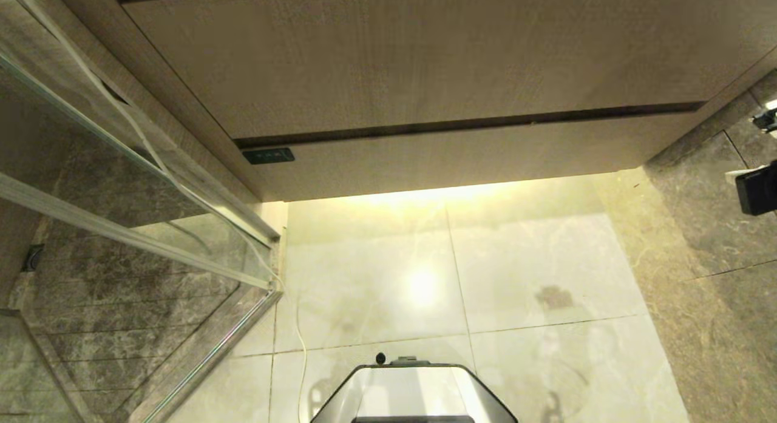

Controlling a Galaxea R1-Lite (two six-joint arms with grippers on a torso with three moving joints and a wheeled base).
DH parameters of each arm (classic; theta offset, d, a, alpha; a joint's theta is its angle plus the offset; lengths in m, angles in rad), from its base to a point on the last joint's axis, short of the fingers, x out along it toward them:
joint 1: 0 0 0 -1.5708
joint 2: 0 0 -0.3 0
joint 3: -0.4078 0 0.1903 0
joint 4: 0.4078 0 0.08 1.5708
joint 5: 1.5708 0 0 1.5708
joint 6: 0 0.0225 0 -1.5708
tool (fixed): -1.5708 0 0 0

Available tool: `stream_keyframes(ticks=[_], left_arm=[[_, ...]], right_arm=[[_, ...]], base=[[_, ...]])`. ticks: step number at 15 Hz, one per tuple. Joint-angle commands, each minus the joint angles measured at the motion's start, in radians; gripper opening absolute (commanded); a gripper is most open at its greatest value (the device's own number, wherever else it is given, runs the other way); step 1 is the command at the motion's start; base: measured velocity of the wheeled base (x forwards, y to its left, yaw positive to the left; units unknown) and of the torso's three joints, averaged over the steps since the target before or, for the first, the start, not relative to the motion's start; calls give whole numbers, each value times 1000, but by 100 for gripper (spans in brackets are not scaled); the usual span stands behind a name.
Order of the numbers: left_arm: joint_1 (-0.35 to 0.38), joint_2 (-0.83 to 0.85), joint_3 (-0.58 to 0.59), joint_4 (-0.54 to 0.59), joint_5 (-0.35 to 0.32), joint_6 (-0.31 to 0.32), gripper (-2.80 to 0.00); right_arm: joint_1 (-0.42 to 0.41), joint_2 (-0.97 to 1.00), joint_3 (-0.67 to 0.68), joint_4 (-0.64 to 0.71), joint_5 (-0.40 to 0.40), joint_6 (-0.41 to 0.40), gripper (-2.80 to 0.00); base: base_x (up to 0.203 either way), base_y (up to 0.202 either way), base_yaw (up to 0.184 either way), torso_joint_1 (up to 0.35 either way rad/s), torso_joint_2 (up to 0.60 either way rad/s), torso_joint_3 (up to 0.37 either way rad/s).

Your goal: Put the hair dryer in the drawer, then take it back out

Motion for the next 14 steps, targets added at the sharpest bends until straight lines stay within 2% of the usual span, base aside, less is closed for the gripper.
stream_keyframes(ticks=[1,4,6,9,11,14], left_arm=[[0,0,2,-1,-1,-1,-280],[0,0,1,-1,-1,-1,-280],[0,0,2,-1,-1,-1,-280],[0,0,0,-1,-1,-1,-280],[0,0,0,-1,0,-1,-280],[0,0,0,-1,-1,0,-280]], right_arm=[[28,-344,177,27,2,35,-280],[50,-654,410,72,3,106,-280],[73,-840,513,109,4,174,-280],[170,-1009,645,152,1,301,-280],[270,-1129,727,155,-12,327,-280],[422,-1446,896,164,-84,361,-280]], base=[[0,0,0,0,0,0],[0,0,0,0,0,0],[0,0,0,0,0,0],[0,0,0,0,0,0],[0,0,0,0,0,0],[0,0,0,0,0,0]])
